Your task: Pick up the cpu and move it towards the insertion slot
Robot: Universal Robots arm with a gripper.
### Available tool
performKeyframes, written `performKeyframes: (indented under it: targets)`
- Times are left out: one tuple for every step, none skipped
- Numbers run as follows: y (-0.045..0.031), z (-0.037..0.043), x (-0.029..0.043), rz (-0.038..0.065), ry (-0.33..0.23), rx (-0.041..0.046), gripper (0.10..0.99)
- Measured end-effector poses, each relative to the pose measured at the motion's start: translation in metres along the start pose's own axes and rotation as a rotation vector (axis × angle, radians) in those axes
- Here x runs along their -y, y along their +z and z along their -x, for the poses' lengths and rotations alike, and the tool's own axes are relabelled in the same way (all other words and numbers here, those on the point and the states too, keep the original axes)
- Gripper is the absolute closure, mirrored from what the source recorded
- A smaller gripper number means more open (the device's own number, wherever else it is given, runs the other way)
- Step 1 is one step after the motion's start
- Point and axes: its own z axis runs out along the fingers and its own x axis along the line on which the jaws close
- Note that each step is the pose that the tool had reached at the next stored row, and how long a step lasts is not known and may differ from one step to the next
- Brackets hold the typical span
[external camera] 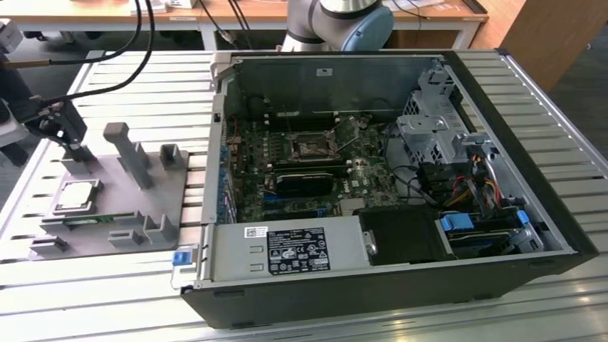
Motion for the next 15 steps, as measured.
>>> performKeyframes:
  targets:
    - [0.0012,-0.0002,0.0002,0.000,0.000,0.0000,0.267]
    - [0.0024,-0.0004,0.0005,0.000,0.000,-0.0001,0.267]
    - [0.0035,-0.0005,0.0007,0.000,0.000,-0.0001,0.267]
    - [0.0045,-0.0005,0.0009,0.000,0.000,-0.0001,0.267]
    - [0.0054,-0.0005,0.0011,0.000,0.000,-0.0001,0.267]
    - [0.0065,-0.0006,0.0013,0.000,0.000,0.0000,0.267]
    - [0.0073,-0.0007,0.0014,0.000,0.000,-0.0001,0.267]
    - [0.0080,-0.0008,0.0016,0.000,0.000,-0.0002,0.267]
    - [0.0087,-0.0010,0.0018,0.000,0.000,-0.0003,0.267]
    - [0.0095,-0.0011,0.0019,0.000,0.000,-0.0002,0.267]
    - [0.0102,-0.0012,0.0021,0.000,0.000,-0.0002,0.267]
    - [0.0110,-0.0014,0.0022,0.000,0.000,-0.0002,0.267]
    - [0.0118,-0.0015,0.0023,0.000,0.000,-0.0001,0.267]
    - [0.0126,-0.0016,0.0024,0.000,0.000,-0.0001,0.267]
    - [0.0132,-0.0018,0.0025,0.000,0.000,-0.0002,0.267]
